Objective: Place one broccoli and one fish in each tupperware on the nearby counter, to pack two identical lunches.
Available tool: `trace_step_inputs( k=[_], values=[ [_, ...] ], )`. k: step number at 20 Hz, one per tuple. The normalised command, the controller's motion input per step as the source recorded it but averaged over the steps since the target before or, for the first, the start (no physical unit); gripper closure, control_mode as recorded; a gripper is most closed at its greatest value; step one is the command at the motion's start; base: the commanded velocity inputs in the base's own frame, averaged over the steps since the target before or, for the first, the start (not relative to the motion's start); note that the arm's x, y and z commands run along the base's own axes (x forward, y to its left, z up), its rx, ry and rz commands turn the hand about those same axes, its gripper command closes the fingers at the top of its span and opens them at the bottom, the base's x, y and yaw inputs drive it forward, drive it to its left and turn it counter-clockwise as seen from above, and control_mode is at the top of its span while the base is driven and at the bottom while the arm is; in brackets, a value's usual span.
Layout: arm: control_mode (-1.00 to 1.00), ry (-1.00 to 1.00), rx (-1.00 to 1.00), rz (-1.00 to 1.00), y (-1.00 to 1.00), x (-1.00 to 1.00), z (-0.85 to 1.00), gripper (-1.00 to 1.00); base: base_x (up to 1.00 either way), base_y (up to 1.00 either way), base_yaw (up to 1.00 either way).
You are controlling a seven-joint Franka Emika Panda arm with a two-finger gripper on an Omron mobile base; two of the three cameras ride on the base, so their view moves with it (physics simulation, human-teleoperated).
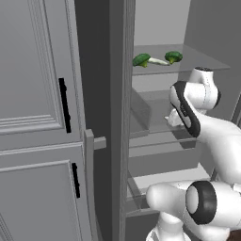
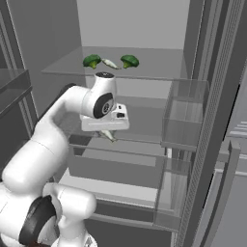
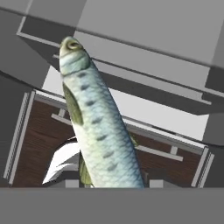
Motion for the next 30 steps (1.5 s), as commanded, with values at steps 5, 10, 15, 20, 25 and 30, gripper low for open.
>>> trace_step_inputs(
  k=[5,10,15,20,25,30],
  values=[
    [-1.0,0.0,-0.03,0.0,0.18,-1.0,0.17,1.0,0.0,0.0,0.0],
    [-1.0,0.0,-0.02,0.0,0.06,-0.39,0.16,1.0,0.0,0.0,0.0],
    [-1.0,0.0,-0.01,0.0,0.0,-0.07,0.0,1.0,0.0,0.0,0.0],
    [1.0,0.0,0.0,0.0,0.0,0.0,0.0,1.0,-0.95,0.0,-0.01],
    [1.0,0.0,0.0,0.0,0.0,0.0,0.0,1.0,-1.0,0.0,-0.03],
    [1.0,0.0,0.0,0.0,0.0,0.0,0.0,1.0,-0.95,0.29,0.25]
  ],
)
